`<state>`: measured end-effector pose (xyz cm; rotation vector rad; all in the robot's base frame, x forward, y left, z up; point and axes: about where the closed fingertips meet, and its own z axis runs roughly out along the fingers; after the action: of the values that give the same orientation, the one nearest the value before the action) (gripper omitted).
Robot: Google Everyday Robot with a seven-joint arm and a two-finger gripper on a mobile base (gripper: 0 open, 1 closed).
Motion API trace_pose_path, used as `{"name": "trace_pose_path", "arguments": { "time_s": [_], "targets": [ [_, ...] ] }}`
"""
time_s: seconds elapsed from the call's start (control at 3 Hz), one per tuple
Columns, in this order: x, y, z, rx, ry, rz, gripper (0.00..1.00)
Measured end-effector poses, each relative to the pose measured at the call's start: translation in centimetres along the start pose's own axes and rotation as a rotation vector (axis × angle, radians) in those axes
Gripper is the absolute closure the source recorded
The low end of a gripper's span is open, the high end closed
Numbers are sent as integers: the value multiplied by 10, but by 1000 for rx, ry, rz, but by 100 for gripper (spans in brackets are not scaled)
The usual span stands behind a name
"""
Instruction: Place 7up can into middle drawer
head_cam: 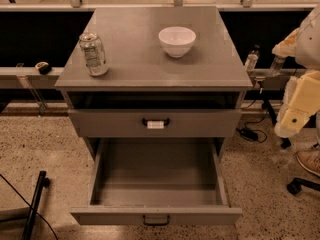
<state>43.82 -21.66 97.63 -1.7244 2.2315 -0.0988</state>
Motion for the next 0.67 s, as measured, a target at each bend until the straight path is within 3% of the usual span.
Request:
{"name": "trace_pose_path", "arguments": {
  "time_s": [0.67],
  "targets": [
    [-14,-8,4,9,-20,-17,0]
  ]
}}
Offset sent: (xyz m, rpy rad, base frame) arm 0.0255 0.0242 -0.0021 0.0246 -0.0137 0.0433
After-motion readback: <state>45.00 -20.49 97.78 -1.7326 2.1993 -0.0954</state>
